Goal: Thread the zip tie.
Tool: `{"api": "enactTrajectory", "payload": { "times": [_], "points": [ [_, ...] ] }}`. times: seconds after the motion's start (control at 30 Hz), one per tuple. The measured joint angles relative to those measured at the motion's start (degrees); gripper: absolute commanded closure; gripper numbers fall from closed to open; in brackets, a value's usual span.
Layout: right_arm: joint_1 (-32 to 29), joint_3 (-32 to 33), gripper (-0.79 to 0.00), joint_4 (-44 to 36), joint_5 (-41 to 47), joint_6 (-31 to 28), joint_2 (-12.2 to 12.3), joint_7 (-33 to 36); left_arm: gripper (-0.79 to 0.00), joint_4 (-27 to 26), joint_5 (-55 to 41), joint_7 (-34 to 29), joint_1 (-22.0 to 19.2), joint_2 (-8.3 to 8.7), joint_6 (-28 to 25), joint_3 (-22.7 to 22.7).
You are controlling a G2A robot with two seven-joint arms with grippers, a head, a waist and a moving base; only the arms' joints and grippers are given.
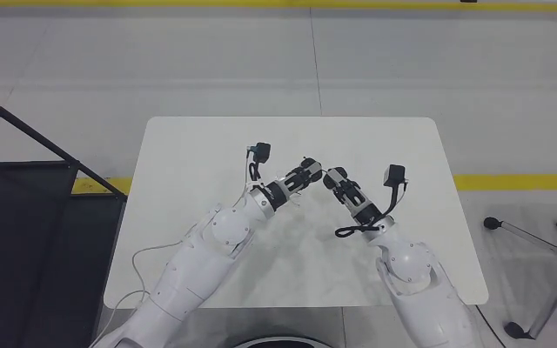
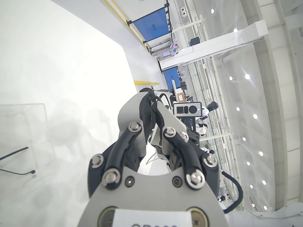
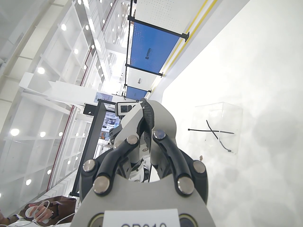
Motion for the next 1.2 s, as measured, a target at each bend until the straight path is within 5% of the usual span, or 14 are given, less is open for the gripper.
{"api": "enactTrajectory", "payload": {
  "times": [0.3,0.53,0.57,0.63,0.67,0.9,1.2],
  "points": [
    [-0.32,0.23,0.000,-0.23,-0.15,-0.03,-0.13,0.12,0.000,-0.31,0.43,-0.28,0.46,-0.18,-0.01,-0.53],
    [-0.44,0.25,0.000,-0.30,-0.35,0.02,-0.26,0.17,0.000,-0.57,0.67,-0.35,0.98,-0.30,-0.04,-0.98],
    [-0.45,0.26,-0.102,-0.30,-0.40,0.08,-0.27,0.18,0.000,-0.59,0.71,-0.36,1.03,-0.32,-0.05,-1.02],
    [-0.48,0.31,-0.613,-0.35,-0.50,0.22,-0.30,0.17,0.000,-0.63,0.80,-0.36,1.11,-0.36,-0.03,-1.13],
    [-0.51,0.34,-0.785,-0.37,-0.50,0.30,-0.31,0.12,0.000,-0.66,0.84,-0.25,1.16,-0.38,0.03,-1.19],
    [-0.91,1.38,-0.785,-2.39,-3.01,-0.30,-0.29,-2.08,0.000,-1.71,1.43,2.30,1.81,-0.09,1.86,-4.28],
    [-2.14,0.33,-0.785,-8.22,-12.03,1.72,-0.22,-3.03,0.000,-7.86,2.91,0.06,7.56,2.10,3.09,-14.24]
  ]
}}
